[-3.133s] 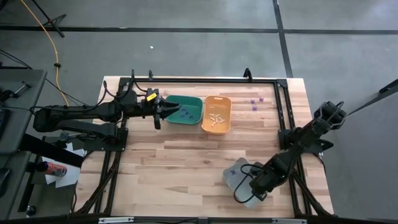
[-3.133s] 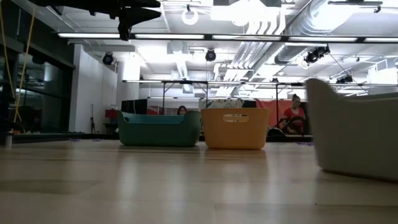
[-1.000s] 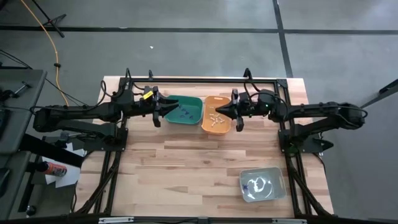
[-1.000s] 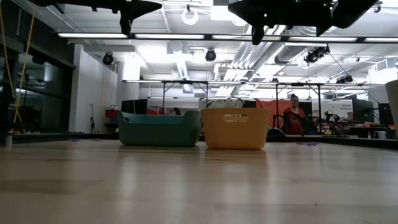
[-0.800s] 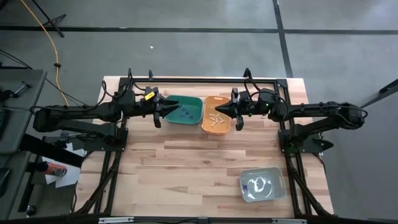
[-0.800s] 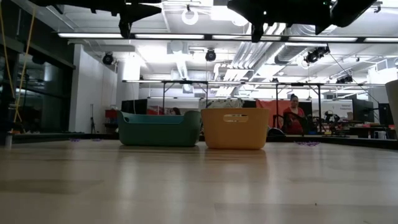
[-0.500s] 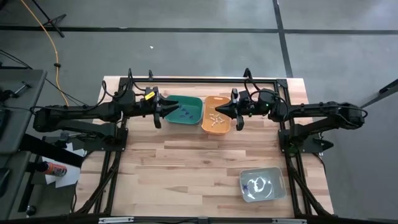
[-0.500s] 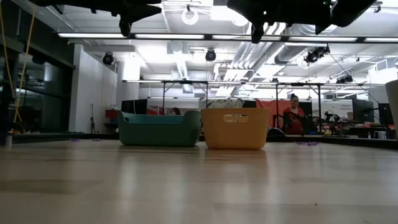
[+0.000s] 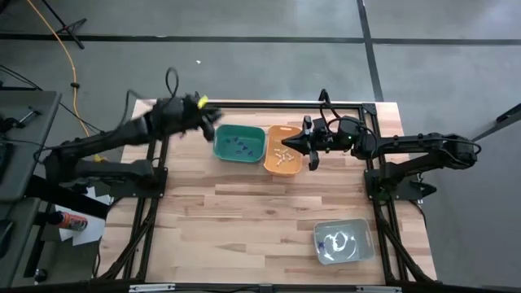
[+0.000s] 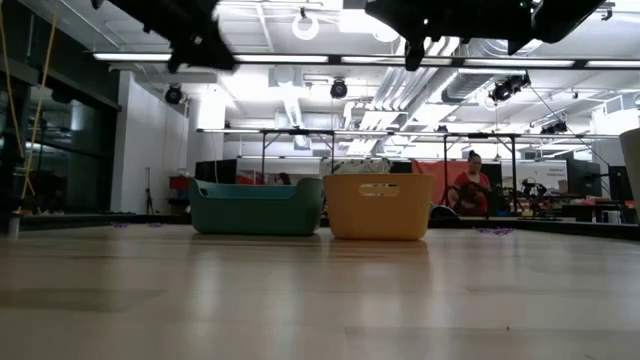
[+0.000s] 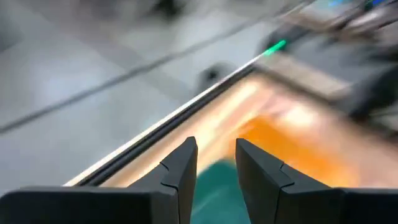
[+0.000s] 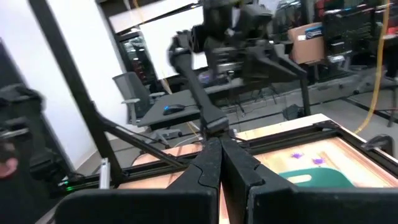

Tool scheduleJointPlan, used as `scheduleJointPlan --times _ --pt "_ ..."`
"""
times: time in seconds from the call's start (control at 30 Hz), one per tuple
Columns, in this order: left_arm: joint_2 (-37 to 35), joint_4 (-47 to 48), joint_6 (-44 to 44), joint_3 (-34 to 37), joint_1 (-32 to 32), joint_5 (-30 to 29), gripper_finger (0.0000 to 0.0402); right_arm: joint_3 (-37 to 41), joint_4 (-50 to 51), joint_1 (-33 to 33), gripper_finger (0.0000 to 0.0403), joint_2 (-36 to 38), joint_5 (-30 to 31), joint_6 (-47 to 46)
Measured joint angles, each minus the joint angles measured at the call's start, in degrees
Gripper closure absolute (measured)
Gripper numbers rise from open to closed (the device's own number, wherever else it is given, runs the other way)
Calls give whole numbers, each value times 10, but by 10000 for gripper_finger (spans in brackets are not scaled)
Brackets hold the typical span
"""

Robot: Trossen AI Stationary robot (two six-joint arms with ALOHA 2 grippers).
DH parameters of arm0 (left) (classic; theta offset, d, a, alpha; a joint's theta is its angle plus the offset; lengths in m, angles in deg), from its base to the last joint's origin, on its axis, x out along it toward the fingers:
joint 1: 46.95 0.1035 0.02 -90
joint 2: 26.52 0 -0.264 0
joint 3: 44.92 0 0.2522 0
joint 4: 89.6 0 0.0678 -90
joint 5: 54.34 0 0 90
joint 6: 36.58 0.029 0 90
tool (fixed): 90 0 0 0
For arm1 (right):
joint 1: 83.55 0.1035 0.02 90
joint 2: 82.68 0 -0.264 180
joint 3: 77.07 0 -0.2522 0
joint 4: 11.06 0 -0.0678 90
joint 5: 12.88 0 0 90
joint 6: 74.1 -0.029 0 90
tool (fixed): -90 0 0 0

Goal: Sort Halloween decoration
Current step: Put the violet spider toy into the gray bin

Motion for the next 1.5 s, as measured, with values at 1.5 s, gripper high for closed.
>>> scheduleJointPlan --times 1.5 --pt "359 263 -64 77 225 -157 303 0 157 0 402 0 32 25"
